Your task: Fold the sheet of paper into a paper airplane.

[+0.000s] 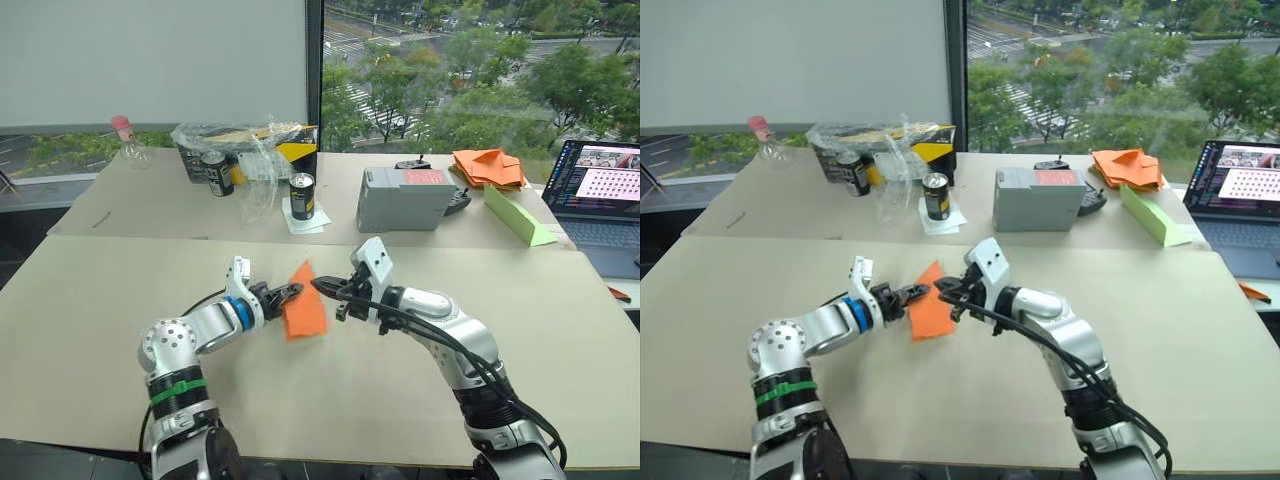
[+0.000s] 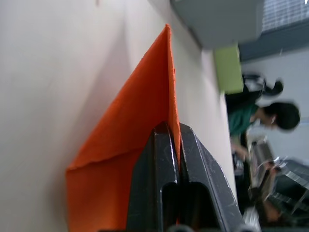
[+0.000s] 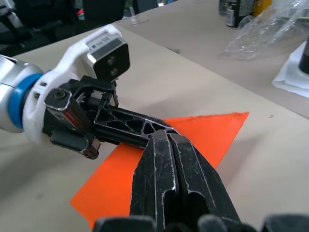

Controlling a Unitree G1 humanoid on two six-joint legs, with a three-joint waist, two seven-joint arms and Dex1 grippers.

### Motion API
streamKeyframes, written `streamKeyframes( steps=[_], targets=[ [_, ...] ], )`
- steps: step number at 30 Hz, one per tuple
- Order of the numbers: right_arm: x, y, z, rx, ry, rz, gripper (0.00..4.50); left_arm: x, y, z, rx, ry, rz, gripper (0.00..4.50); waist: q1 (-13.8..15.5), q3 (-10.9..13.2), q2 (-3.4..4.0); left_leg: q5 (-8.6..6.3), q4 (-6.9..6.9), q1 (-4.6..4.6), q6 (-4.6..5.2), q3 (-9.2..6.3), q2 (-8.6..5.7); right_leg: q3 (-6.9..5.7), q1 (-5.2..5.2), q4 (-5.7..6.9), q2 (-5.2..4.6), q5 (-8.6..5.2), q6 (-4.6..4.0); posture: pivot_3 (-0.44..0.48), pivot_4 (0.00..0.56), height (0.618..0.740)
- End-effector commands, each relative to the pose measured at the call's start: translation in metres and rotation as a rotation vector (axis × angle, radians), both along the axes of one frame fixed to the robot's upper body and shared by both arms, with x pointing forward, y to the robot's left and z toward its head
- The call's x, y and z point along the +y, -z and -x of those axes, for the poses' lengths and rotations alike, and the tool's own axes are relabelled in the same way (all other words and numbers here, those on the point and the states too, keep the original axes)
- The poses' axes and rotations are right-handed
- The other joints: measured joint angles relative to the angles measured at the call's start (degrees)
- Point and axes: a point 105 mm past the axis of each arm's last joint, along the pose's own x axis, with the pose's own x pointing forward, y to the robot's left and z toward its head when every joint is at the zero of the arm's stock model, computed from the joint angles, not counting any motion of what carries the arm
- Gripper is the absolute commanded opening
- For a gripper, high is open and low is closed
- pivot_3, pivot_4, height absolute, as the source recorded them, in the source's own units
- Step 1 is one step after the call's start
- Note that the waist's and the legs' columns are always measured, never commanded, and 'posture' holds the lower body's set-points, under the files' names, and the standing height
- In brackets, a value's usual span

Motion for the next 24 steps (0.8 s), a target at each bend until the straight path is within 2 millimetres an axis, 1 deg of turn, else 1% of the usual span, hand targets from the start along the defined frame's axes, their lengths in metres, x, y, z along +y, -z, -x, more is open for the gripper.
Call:
streamKeyframes(
  steps=[1,7,11,15,16,17,19,21,22,24],
  targets=[
    [0.001,-0.013,-0.003,-0.087,0.004,-0.001,0.00,0.005,-0.015,-0.009,-0.031,-0.121,0.028,0.05,-0.02,0.00,-0.01,0.00,0.00,-0.01,-0.01,0.01,0.00,0.00,0.00,-0.01,0.00,0.00,0.00,0.000,0.150,0.740],
    [-0.001,-0.010,-0.008,-0.119,0.025,0.029,0.00,-0.001,-0.009,-0.011,0.047,-0.235,0.098,0.05,-0.13,0.00,-0.03,0.02,0.01,0.00,-0.04,0.10,0.01,0.04,-0.01,-0.02,-0.01,0.01,0.01,0.000,0.150,0.740],
    [0.000,-0.009,-0.009,-0.128,0.021,0.036,0.00,0.003,0.007,-0.009,0.144,-0.319,0.132,0.05,0.00,0.00,-0.03,0.04,0.05,-0.02,-0.07,0.10,-0.02,0.05,0.00,-0.05,-0.03,0.02,0.03,0.000,0.150,0.740],
    [0.001,-0.009,-0.010,-0.129,0.017,0.037,0.00,-0.001,0.013,-0.004,0.174,-0.312,0.157,0.05,0.04,0.01,-0.04,0.06,0.06,-0.05,-0.11,0.09,-0.03,0.04,0.00,-0.06,-0.04,0.02,0.03,0.000,0.150,0.740],
    [0.002,-0.009,-0.009,-0.130,0.014,0.035,0.00,-0.002,0.015,-0.003,0.185,-0.312,0.167,0.59,0.04,0.01,-0.04,0.06,0.06,-0.04,-0.11,0.09,-0.03,0.04,0.00,-0.06,-0.04,0.02,0.03,0.000,0.150,0.740],
    [0.003,-0.009,-0.009,-0.130,0.011,0.034,0.00,-0.003,0.017,-0.002,0.194,-0.309,0.169,0.79,0.04,0.01,-0.04,0.06,0.06,-0.04,-0.11,0.09,-0.03,0.04,0.00,-0.06,-0.04,0.02,0.03,0.000,0.150,0.740],
    [0.004,-0.009,-0.009,-0.132,0.007,0.033,0.00,-0.003,0.018,-0.002,0.199,-0.302,0.163,1.58,0.03,0.01,-0.04,0.06,0.06,-0.04,-0.11,0.09,-0.04,0.04,0.00,-0.06,-0.04,0.02,0.03,0.000,0.150,0.740],
    [0.004,-0.009,-0.009,-0.133,0.006,0.033,0.00,-0.002,0.018,-0.002,0.198,-0.302,0.161,2.09,0.04,0.00,-0.04,0.06,0.06,-0.04,-0.11,0.09,-0.04,0.04,0.00,-0.06,-0.04,0.02,0.03,0.000,0.150,0.740],
    [0.004,-0.009,-0.009,-0.135,0.003,0.034,0.00,0.001,0.017,-0.002,0.192,-0.305,0.157,2.47,0.04,0.00,-0.04,0.07,0.07,-0.03,-0.12,0.09,-0.04,0.04,0.01,-0.05,-0.04,0.02,0.03,0.000,0.150,0.740],
    [0.005,-0.009,-0.007,-0.137,-0.006,0.036,0.00,0.014,0.010,0.000,0.163,-0.310,0.152,2.47,0.03,0.00,-0.04,0.07,0.07,-0.02,-0.12,0.09,-0.04,0.04,0.01,-0.05,-0.04,0.02,0.03,0.000,0.150,0.740]
  ],
)
